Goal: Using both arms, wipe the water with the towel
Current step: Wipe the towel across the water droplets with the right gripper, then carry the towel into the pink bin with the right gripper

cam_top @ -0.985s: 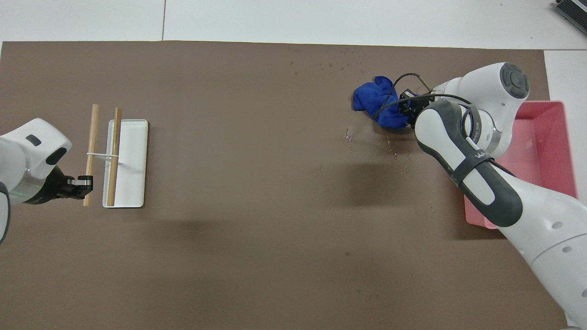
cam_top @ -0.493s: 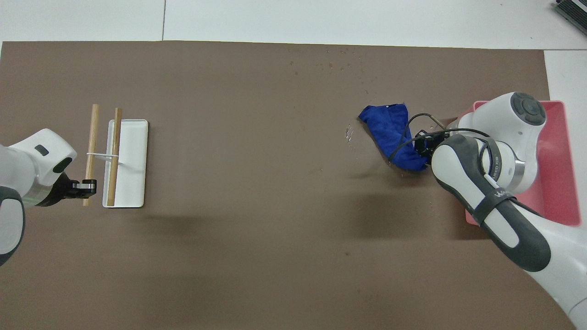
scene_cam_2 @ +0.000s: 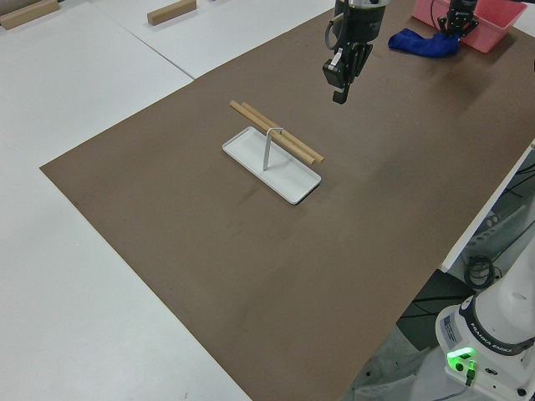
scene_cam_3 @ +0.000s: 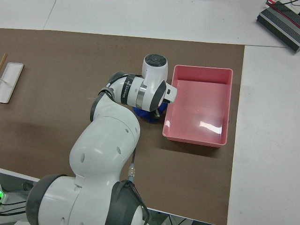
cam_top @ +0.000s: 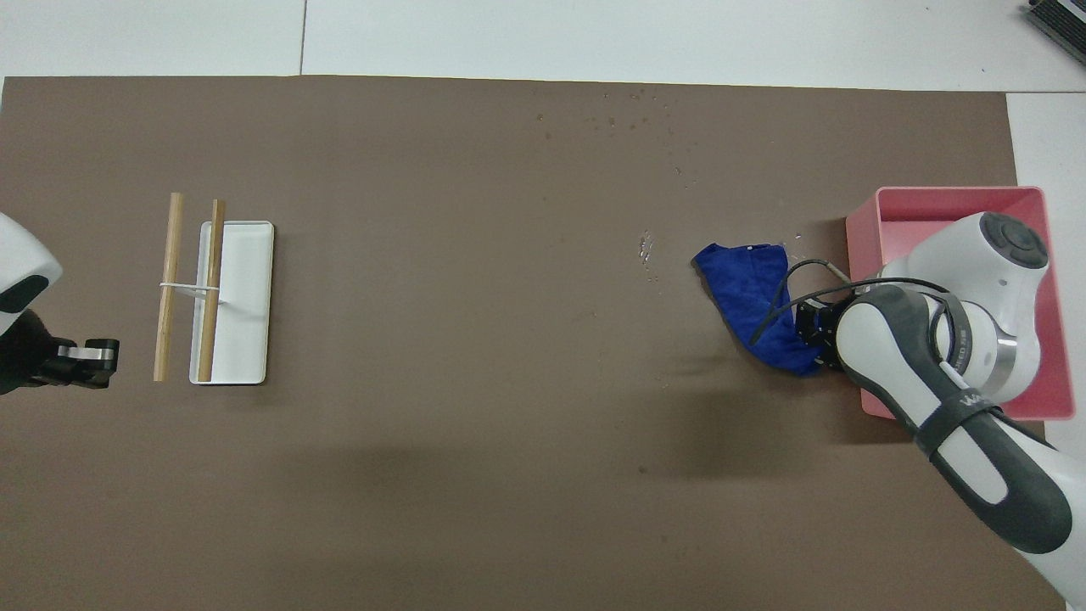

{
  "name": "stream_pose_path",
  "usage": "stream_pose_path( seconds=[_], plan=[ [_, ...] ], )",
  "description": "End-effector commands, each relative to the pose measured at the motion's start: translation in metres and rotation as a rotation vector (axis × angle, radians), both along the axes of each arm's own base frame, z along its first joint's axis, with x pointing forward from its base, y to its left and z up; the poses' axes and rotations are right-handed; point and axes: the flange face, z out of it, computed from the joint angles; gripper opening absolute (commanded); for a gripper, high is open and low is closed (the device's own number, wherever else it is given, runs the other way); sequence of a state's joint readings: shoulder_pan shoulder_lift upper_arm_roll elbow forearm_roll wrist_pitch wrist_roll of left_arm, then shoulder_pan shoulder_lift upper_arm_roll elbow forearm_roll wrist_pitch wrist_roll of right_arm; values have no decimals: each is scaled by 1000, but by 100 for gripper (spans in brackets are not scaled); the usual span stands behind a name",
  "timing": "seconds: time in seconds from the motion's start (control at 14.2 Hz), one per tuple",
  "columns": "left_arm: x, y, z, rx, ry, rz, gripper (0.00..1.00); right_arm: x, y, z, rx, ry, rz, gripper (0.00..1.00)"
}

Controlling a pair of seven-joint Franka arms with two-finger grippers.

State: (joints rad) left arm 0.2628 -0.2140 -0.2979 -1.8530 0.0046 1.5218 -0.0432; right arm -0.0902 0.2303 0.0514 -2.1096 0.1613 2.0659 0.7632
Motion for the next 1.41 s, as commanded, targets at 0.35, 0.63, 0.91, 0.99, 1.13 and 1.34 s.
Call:
stream_pose_path(
  seconds=[0.35,0.63,0.91,0.99,1.13,1.34],
  plan=[
    [-31,-26,59,-51,6,31,99,-43,10,76,-17,96,51,0],
    [-31,-18,60,-50,-10,47,100,-44,4,162,-33,6,76,0],
    [-31,2,58,-50,5,92,100,-35,-29,240,-143,-85,177,0],
    [-34,2,55,-48,5,93,100,-32,-42,253,-167,-110,214,0],
    [-25,7,58,-57,-65,83,100,-23,-63,276,-223,-145,328,0],
    [4,-5,40,-71,-96,42,100,-14,-105,283,-310,-203,494,0]
  ],
)
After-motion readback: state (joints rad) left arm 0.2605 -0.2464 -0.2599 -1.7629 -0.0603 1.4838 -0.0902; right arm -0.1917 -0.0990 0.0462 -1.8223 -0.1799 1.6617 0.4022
